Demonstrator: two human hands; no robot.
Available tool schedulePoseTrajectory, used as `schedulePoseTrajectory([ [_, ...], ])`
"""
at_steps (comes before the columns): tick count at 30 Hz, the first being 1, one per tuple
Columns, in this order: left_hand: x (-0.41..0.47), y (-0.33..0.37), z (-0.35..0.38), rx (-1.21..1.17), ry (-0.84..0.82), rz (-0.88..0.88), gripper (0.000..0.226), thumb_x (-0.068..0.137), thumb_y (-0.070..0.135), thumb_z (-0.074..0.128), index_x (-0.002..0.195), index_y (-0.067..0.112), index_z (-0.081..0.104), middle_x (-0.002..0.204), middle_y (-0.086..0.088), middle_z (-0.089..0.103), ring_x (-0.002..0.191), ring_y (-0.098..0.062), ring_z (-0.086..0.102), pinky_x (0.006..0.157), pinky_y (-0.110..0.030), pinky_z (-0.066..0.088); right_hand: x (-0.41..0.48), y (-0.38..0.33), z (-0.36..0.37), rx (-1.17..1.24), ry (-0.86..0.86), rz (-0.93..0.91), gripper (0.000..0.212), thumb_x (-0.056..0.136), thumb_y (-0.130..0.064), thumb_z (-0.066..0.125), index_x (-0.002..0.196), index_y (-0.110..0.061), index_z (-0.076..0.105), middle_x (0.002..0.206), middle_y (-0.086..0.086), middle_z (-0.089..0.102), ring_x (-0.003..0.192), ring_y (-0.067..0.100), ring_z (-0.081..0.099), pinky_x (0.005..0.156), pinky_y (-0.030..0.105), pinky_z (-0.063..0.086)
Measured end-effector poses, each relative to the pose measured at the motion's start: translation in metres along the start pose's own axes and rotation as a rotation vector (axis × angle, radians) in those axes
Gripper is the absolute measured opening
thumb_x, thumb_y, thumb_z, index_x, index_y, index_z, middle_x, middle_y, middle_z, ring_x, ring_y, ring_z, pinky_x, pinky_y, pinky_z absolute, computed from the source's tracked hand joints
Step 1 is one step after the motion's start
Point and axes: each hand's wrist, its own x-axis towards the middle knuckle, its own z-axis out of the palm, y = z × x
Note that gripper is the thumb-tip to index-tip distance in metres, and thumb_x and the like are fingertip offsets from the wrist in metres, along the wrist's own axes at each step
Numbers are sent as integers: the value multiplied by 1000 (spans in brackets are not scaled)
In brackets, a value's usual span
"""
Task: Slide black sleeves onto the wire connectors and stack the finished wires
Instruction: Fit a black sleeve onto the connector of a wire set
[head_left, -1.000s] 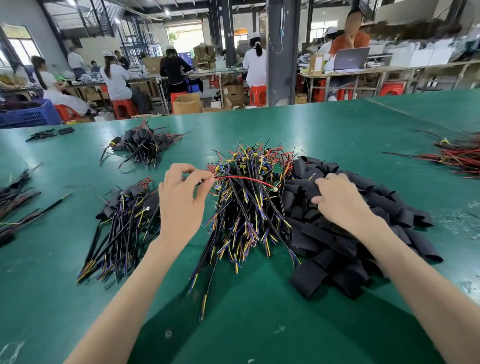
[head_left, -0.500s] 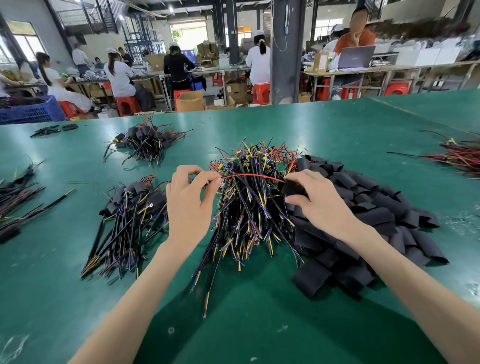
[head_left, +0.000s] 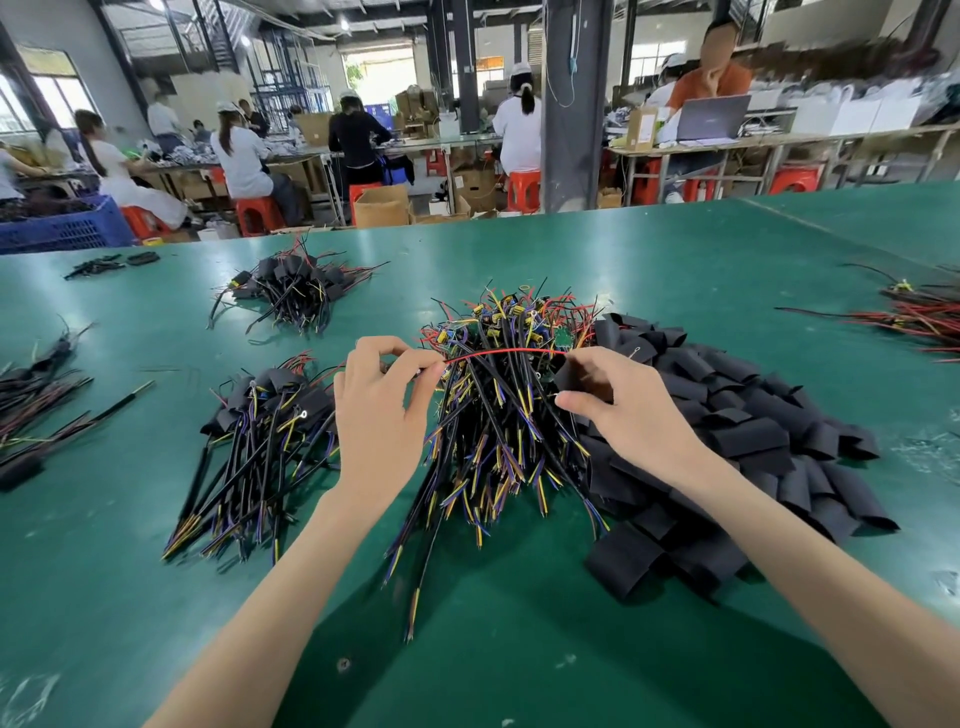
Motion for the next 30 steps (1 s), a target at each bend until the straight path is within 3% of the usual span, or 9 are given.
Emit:
schedulePoseTrajectory([
  [4, 1, -2, 0, 8, 5, 11, 12, 89, 22, 62, 90, 16, 72, 99, -7, 55, 82, -25, 53, 79, -31, 29, -1, -2, -1, 108, 33, 36, 25, 81, -9, 71, 97, -23, 59, 85, -25, 57, 76, -24, 51, 71, -5, 33],
  [9, 1, -3, 0, 29, 12, 37, 11, 89, 20, 63, 91, 15, 73, 99, -7, 55, 83, -27, 54, 80, -28, 26, -1, -1, -1, 133, 72, 53, 30, 81, -10, 71, 105, -20, 59, 88, -24, 56, 78, -24, 51, 71, -5, 33],
  [11, 0, -4, 0, 50, 14, 81, 12, 90, 22, 62, 91, 16, 73, 98, -6, 56, 83, -26, 54, 79, -27, 24, -2, -1, -2, 44, 81, 1, 35, 80, -10, 71, 113, -13, 61, 96, -12, 60, 86, -12, 54, 78, 2, 34],
  [13, 0, -4, -1, 71, 1, 163, 16, 91, 27, 59, 93, 18, 72, 99, -6, 56, 83, -24, 53, 76, -28, 25, -3, 0, -1, -180, 84, -108, 38, 81, -12, 70, 117, -8, 59, 105, 3, 60, 97, 16, 53, 87, 23, 34],
  [15, -2, -3, -1, 58, -40, 247, 17, 90, 23, 58, 99, 20, 72, 101, -6, 55, 86, -22, 51, 75, -31, 30, -4, 3, -1, -406, 94, -209, 37, 81, -13, 70, 115, -7, 60, 107, 8, 60, 98, 31, 51, 87, 36, 31],
  [19, -7, 5, 1, -26, -188, 321, 41, 85, -4, 61, 121, 16, 65, 109, -10, 52, 93, -24, 50, 84, -39, 39, -7, 2, 2, -627, 113, -312, 39, 74, -13, 76, 110, -8, 64, 102, 8, 62, 94, 34, 56, 89, 37, 29],
  [22, -11, 15, 3, -123, -300, 298, 47, 90, -2, 56, 135, 11, 50, 113, -11, 50, 97, -27, 53, 91, -41, 44, -8, -2, 5, -697, 125, -370, 40, 72, -17, 79, 108, -9, 65, 99, 6, 63, 91, 32, 58, 91, 37, 31],
  [27, -17, 26, 6, -246, -314, 290, 38, 87, 1, 60, 125, 2, 52, 111, -12, 51, 85, -13, 49, 80, -27, 44, -13, -10, 13, -656, 114, -461, 39, 73, -15, 78, 109, -7, 64, 96, 7, 62, 89, 32, 58, 88, 36, 33],
  [30, -18, 25, 8, -297, -310, 241, 35, 89, 8, 57, 123, 13, 49, 111, -8, 49, 88, -16, 51, 79, -36, 47, -15, -15, 14, -637, 88, -468, 41, 72, -12, 79, 110, -5, 65, 94, 8, 61, 86, 32, 57, 80, 38, 44],
])
